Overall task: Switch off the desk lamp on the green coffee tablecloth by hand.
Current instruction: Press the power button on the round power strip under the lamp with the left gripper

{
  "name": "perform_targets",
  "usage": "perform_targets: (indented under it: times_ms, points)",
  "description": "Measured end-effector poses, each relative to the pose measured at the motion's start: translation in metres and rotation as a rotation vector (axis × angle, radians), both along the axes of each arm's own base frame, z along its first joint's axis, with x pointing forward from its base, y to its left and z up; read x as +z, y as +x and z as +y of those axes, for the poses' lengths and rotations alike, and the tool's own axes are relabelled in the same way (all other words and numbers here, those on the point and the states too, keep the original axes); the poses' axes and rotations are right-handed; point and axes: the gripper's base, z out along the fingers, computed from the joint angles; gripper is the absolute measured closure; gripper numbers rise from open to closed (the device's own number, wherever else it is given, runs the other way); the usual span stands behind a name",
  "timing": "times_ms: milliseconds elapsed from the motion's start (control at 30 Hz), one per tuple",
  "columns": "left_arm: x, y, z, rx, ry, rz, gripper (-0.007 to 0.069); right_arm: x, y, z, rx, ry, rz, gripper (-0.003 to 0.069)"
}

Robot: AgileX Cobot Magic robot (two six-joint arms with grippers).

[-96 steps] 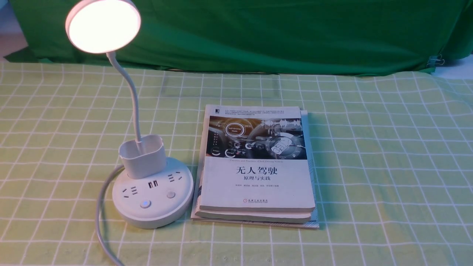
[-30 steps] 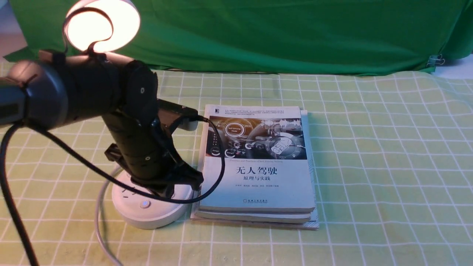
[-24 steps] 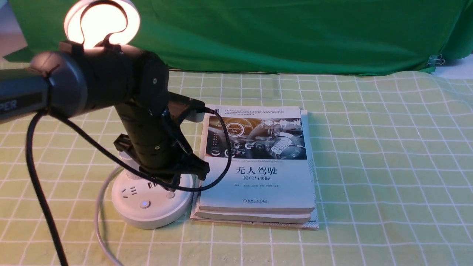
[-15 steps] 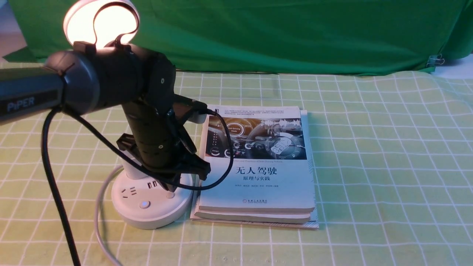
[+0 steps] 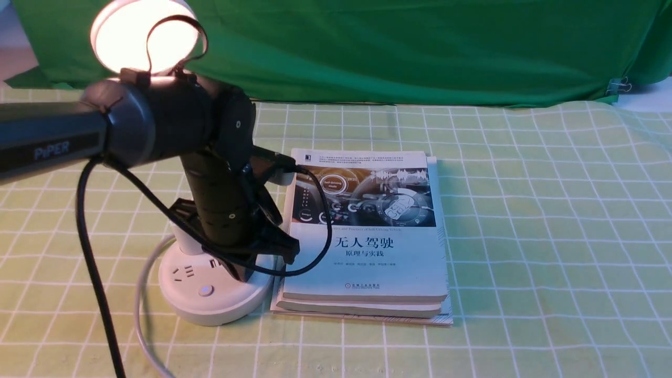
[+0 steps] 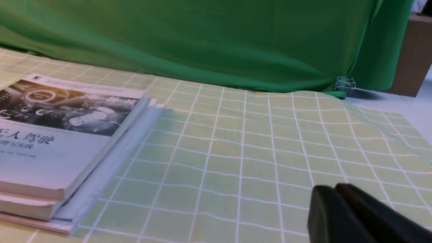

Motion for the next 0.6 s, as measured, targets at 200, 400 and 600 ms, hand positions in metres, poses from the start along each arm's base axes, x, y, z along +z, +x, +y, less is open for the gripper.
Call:
perform_targets:
  times_ms: [200, 400, 600]
  points:
    - [-0.001, 0.001, -0.001, 0.000, 0.003, 0.006, 0.0620, 0.000, 0.000, 0.000, 0.000, 0.000, 0.000, 0.0629]
    - [0.012, -0.001, 0.002, 0.008, 0.004, -0.036, 0.0620, 0.000, 0.000, 0.000, 0.000, 0.000, 0.000, 0.0629]
    - [0.024, -0.003, 0.003, 0.008, -0.009, -0.066, 0.0620, 0.000, 0.000, 0.000, 0.000, 0.000, 0.000, 0.0629]
